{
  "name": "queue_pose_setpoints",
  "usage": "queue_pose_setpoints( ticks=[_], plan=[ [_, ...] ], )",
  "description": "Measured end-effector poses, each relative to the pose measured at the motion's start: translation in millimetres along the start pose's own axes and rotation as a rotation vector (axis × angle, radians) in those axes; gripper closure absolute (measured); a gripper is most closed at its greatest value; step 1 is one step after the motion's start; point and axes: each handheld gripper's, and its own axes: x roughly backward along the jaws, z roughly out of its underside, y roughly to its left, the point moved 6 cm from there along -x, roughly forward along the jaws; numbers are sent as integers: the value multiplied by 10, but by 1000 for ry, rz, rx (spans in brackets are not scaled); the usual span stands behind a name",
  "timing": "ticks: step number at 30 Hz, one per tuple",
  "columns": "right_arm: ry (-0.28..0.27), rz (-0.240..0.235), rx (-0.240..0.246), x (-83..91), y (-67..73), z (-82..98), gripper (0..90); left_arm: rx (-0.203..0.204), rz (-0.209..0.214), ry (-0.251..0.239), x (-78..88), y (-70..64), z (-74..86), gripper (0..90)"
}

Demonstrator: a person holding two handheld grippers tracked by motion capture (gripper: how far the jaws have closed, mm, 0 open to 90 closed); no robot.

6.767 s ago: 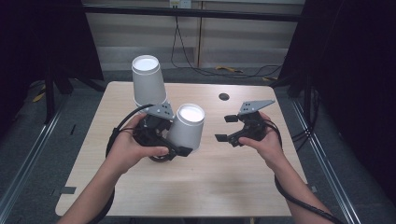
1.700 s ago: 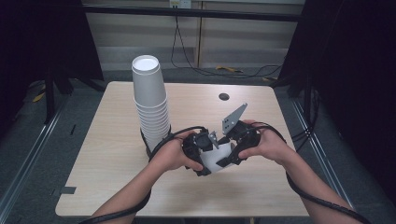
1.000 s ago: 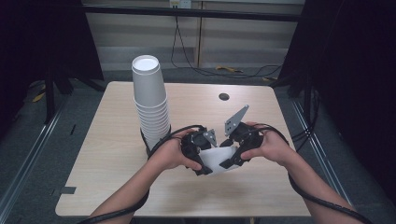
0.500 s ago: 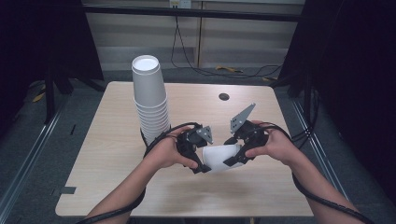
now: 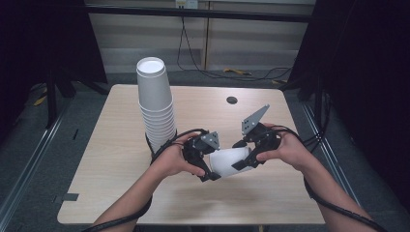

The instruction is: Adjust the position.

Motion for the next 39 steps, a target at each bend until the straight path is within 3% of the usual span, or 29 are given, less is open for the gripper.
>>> queue_pose_setpoints(
  ticks=[9, 10, 17, 20, 24, 29, 37, 39],
  plan=[
    [-34, -30, 1, 8, 33, -21, 252, 6, 19, -67, -31, -6, 15, 44],
    [-41, -32, 1, 2, 33, -23, 252, 3, 22, -73, -29, -10, 11, 81],
    [-61, -37, -11, 11, 24, -16, 253, 8, 36, -74, -12, 0, 14, 130],
    [-31, -32, -4, -6, 35, -16, 248, 7, 27, -37, -16, -15, 3, 145],
    [49, 13, 27, -45, 51, -13, 238, 16, 8, 14, -32, -26, -2, 149],
    [215, 86, 97, -103, 96, -13, 189, 11, -28, 92, -22, -31, -12, 149],
    [317, 117, 163, -163, 106, 20, 195, 25, -33, 118, 45, -23, -22, 148],
    [318, 117, 156, -178, 114, 27, 221, 26, -34, 127, 55, -24, -23, 149]
  ],
)
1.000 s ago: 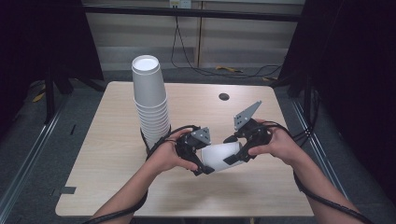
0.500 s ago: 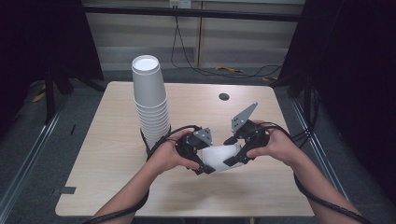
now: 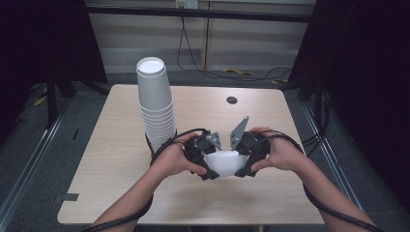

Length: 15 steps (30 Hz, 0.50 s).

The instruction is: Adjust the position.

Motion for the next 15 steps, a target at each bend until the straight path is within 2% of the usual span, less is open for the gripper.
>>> queue_pose_setpoints(
  ticks=[2, 5, 6, 13, 14, 15],
  plan=[
    [-12, 10, 4, -7, -8, -10, 232, 3, -1, 20, 0, 0, 3, 148],
    [10, 13, 3, -31, -3, -20, 218, 16, 0, 29, -10, -1, -5, 148],
    [24, 22, 23, -51, -5, -20, 215, 5, 0, 46, -9, 6, 0, 148],
    [67, 22, 72, -108, 15, -11, 250, 10, 10, 48, -2, -18, -9, 148],
    [79, 23, 66, -119, 24, -6, 252, -39, 2, 87, 32, 20, 0, 149],
    [87, 29, 83, -127, 16, -1, 256, 14, 0, 43, 8, -22, -22, 149]
  ],
)
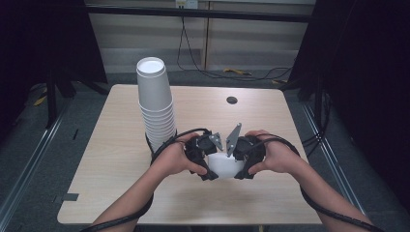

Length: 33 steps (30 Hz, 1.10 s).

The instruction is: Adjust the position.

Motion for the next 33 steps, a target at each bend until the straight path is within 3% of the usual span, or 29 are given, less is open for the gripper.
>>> queue_pose_setpoints(
  ticks=[2, 4, 10, 13, 18, 19, 22, 33],
  plan=[
    [-5, -14, -27, -30, 27, 3, 263, -17, 5, -9, 25, 11, -4, 149],
    [-20, -9, -40, -37, 18, 27, 265, -10, 8, -51, 32, 22, -9, 140],
    [-74, -8, -90, -44, 15, 70, 264, -45, 14, -144, 59, 66, 15, 103],
    [-131, -26, -99, -28, 11, 68, 264, -50, 23, -193, 83, 71, 14, 78],
    [-213, -25, -110, -17, -5, 84, 263, -36, 32, -265, 119, 81, 31, 73],
    [-225, -42, -116, -20, 6, 88, 263, -39, 34, -274, 123, 81, 35, 64],
    [-265, -41, -109, -34, -3, 95, 262, -14, 53, -313, 130, 76, 41, 48],
    [-326, -45, -129, -5, -36, 147, 261, 21, 71, -349, 132, 113, 80, 37]
  ],
)
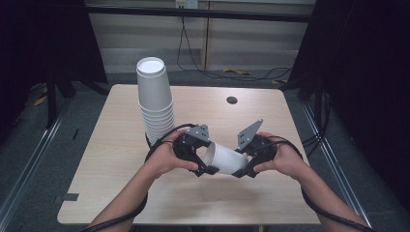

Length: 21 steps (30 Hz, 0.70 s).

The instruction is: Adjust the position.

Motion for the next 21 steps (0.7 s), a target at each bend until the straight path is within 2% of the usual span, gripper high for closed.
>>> queue_pose_setpoints(
  ticks=[2, 14, 17, 19, 21],
  plan=[
    [-6, 1, -9, 9, -10, -4, 260, 1, -2, 12, -7, 6, 11, 36],
    [-18, -15, -5, 11, -14, -12, 259, 13, 14, 9, -46, 13, 51, 26],
    [-14, -12, -4, 4, -14, -10, 258, 29, 28, -17, -52, 11, 39, 25],
    [-16, -21, -10, -11, -7, -9, 258, 28, 18, -22, -39, 24, 32, 81],
    [-16, -19, -6, -19, -7, -8, 257, 37, 19, -17, -30, 28, 38, 88]
  ],
)
